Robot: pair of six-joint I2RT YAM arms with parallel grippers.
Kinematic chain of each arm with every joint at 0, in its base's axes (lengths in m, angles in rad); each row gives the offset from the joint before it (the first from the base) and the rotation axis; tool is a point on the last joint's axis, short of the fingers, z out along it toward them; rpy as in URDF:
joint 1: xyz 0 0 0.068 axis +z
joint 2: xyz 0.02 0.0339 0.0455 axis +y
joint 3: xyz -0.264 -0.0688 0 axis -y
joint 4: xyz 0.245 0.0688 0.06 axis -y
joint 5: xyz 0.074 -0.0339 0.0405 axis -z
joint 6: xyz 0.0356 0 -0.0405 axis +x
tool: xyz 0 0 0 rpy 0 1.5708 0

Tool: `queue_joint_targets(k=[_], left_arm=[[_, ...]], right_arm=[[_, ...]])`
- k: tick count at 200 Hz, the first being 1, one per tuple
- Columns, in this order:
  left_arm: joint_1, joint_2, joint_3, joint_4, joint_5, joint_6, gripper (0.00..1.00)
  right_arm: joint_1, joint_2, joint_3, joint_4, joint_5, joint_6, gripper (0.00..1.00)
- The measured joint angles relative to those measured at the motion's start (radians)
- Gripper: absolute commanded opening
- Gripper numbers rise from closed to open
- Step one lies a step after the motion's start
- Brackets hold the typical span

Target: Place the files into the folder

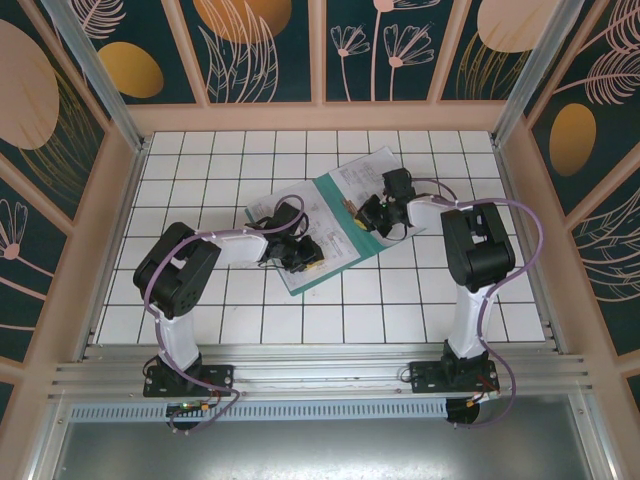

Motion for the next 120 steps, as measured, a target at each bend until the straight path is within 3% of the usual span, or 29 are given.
queue_joint_targets(k=[120], left_arm=[[0.003, 0.000, -0.001, 0.000, 0.005, 0.000, 0.21]], right_arm=[[-0.001, 0.055, 0.096, -0.141, 0.019, -0.029, 0.00]])
